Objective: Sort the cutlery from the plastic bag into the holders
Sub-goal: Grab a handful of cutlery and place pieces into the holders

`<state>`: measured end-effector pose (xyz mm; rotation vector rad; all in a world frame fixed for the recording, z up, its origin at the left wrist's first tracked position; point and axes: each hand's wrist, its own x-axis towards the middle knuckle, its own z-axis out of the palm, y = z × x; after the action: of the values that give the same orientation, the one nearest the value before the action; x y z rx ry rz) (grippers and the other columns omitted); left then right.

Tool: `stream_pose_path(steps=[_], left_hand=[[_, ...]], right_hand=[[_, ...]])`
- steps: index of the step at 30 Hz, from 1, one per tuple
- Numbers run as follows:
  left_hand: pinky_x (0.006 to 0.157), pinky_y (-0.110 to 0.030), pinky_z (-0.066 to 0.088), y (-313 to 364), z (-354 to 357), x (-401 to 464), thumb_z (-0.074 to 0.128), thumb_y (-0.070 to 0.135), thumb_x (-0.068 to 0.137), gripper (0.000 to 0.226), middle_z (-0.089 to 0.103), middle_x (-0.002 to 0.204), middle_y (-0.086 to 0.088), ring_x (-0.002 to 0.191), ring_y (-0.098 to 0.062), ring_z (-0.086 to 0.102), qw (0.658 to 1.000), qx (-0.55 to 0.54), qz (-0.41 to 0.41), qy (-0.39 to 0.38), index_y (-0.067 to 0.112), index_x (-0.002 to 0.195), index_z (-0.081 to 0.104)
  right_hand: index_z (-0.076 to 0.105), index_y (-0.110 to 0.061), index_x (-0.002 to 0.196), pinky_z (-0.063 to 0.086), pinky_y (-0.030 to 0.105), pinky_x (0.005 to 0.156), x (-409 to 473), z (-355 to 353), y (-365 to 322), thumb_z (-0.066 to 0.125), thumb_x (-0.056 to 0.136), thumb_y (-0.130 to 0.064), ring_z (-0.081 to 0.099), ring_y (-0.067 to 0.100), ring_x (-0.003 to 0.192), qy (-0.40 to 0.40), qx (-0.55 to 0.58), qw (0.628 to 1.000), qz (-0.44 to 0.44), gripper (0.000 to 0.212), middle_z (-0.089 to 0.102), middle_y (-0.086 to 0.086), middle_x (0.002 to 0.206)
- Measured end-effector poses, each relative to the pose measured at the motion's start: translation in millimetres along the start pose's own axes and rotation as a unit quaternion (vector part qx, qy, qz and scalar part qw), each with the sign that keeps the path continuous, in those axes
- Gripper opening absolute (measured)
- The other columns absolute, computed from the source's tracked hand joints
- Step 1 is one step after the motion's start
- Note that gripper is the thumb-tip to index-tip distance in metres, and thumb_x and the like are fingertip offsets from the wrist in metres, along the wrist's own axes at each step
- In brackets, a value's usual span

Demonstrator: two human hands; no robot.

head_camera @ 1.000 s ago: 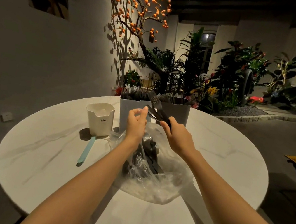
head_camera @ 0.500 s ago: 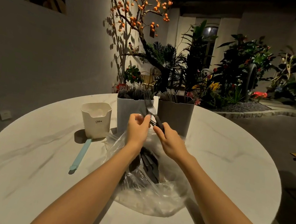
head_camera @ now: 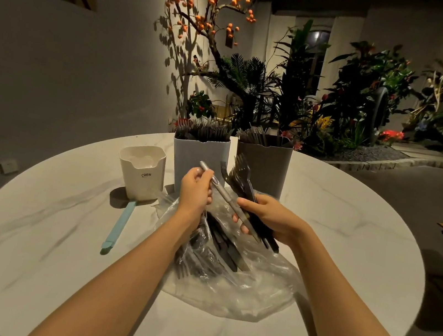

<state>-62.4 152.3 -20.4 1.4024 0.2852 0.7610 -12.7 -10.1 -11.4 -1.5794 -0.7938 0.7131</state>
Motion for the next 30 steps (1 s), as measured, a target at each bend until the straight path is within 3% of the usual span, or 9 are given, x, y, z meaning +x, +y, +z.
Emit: stream_pose_path(steps=[4,6,8,12,14,16,19,22,30], left_hand=[[0.053,-0.020,0.043,1.7,-3.8,-0.1,0.056,0.017,0.096,0.008,0.051,0.077,-0.001,0.063,-0.009,0.048,0.999,0.009,0.027,0.041,0.009,0.095,0.057],[0.076,-0.023,0.047,1.2,-5.1,-0.1,0.063,0.016,0.092,0.028,0.054,0.108,-0.002,0.094,-0.013,0.053,0.994,0.058,0.050,0.072,0.011,0.118,0.055],[0.078,-0.013,0.042,3.6,-6.4,-3.7,0.066,0.013,0.089,0.040,0.041,0.122,-0.002,0.100,-0.011,0.047,0.982,0.129,0.099,0.092,0.012,0.126,0.049],[0.081,-0.016,0.049,3.7,-11.0,-10.2,0.064,0.002,0.087,0.028,0.049,0.118,-0.005,0.095,-0.007,0.050,0.876,0.337,0.343,0.026,0.011,0.113,0.065],[0.070,-0.015,0.049,0.0,-10.8,-12.5,0.064,0.000,0.086,0.027,0.055,0.116,-0.003,0.085,-0.009,0.055,0.809,0.425,0.404,-0.051,0.011,0.110,0.068],[0.062,-0.022,0.053,-3.9,-8.7,-15.1,0.066,0.005,0.086,0.024,0.058,0.111,0.000,0.083,-0.014,0.060,0.768,0.473,0.420,-0.096,0.014,0.108,0.068],[0.053,-0.032,0.056,-4.1,-9.0,-14.6,0.074,0.013,0.082,0.014,0.063,0.095,0.001,0.079,-0.017,0.061,0.755,0.479,0.438,-0.090,0.015,0.095,0.070],[0.047,-0.027,0.051,-1.6,-13.8,-10.4,0.079,0.016,0.078,0.011,0.064,0.081,0.000,0.070,-0.018,0.060,0.747,0.478,0.456,-0.068,0.013,0.085,0.072],[0.046,-0.033,0.053,-2.0,-20.0,-8.6,0.077,0.012,0.080,0.009,0.061,0.078,-0.005,0.067,-0.021,0.058,0.760,0.493,0.423,-0.026,0.007,0.086,0.071]], right_hand=[[0.049,-0.008,0.089,0.041,0.018,0.044,-2.6,0.3,0.1,0.046,0.101,-0.023,0.049,0.010,0.049,0.041,0.015,0.999,-0.019,0.020,0.058,0.003,0.071],[0.049,-0.008,0.088,0.039,0.017,0.041,-2.5,0.7,0.0,0.047,0.101,-0.024,0.047,0.008,0.045,0.088,-0.007,0.995,-0.036,0.021,0.057,0.001,0.067],[0.050,-0.006,0.089,0.039,0.017,0.040,-1.6,0.1,1.3,0.050,0.100,-0.023,0.047,0.007,0.044,0.127,-0.020,0.991,-0.046,0.020,0.058,0.002,0.066],[0.052,-0.004,0.091,0.040,0.019,0.042,-1.8,1.5,2.5,0.052,0.098,-0.019,0.047,0.008,0.044,0.172,-0.035,0.983,-0.061,0.017,0.060,0.004,0.067],[0.053,-0.005,0.091,0.041,0.018,0.041,-1.7,2.9,2.2,0.052,0.099,-0.018,0.047,0.009,0.044,0.180,-0.040,0.980,-0.069,0.015,0.059,0.006,0.068],[0.053,-0.007,0.091,0.041,0.018,0.041,-1.7,3.8,2.3,0.050,0.099,-0.019,0.047,0.010,0.044,0.185,-0.038,0.979,-0.073,0.015,0.059,0.008,0.070],[0.054,-0.009,0.093,0.041,0.017,0.040,-1.4,5.6,1.2,0.050,0.100,-0.022,0.047,0.009,0.043,0.184,-0.033,0.980,-0.067,0.016,0.062,0.009,0.073],[0.054,-0.008,0.091,0.037,0.018,0.039,-1.7,5.7,-1.1,0.048,0.100,-0.022,0.045,0.009,0.042,0.196,-0.003,0.978,-0.065,0.018,0.064,0.007,0.072],[0.050,-0.012,0.082,0.036,0.018,0.039,-2.9,3.1,-1.5,0.044,0.102,-0.020,0.043,0.008,0.040,0.230,0.018,0.971,-0.057,0.023,0.057,0.006,0.066]])
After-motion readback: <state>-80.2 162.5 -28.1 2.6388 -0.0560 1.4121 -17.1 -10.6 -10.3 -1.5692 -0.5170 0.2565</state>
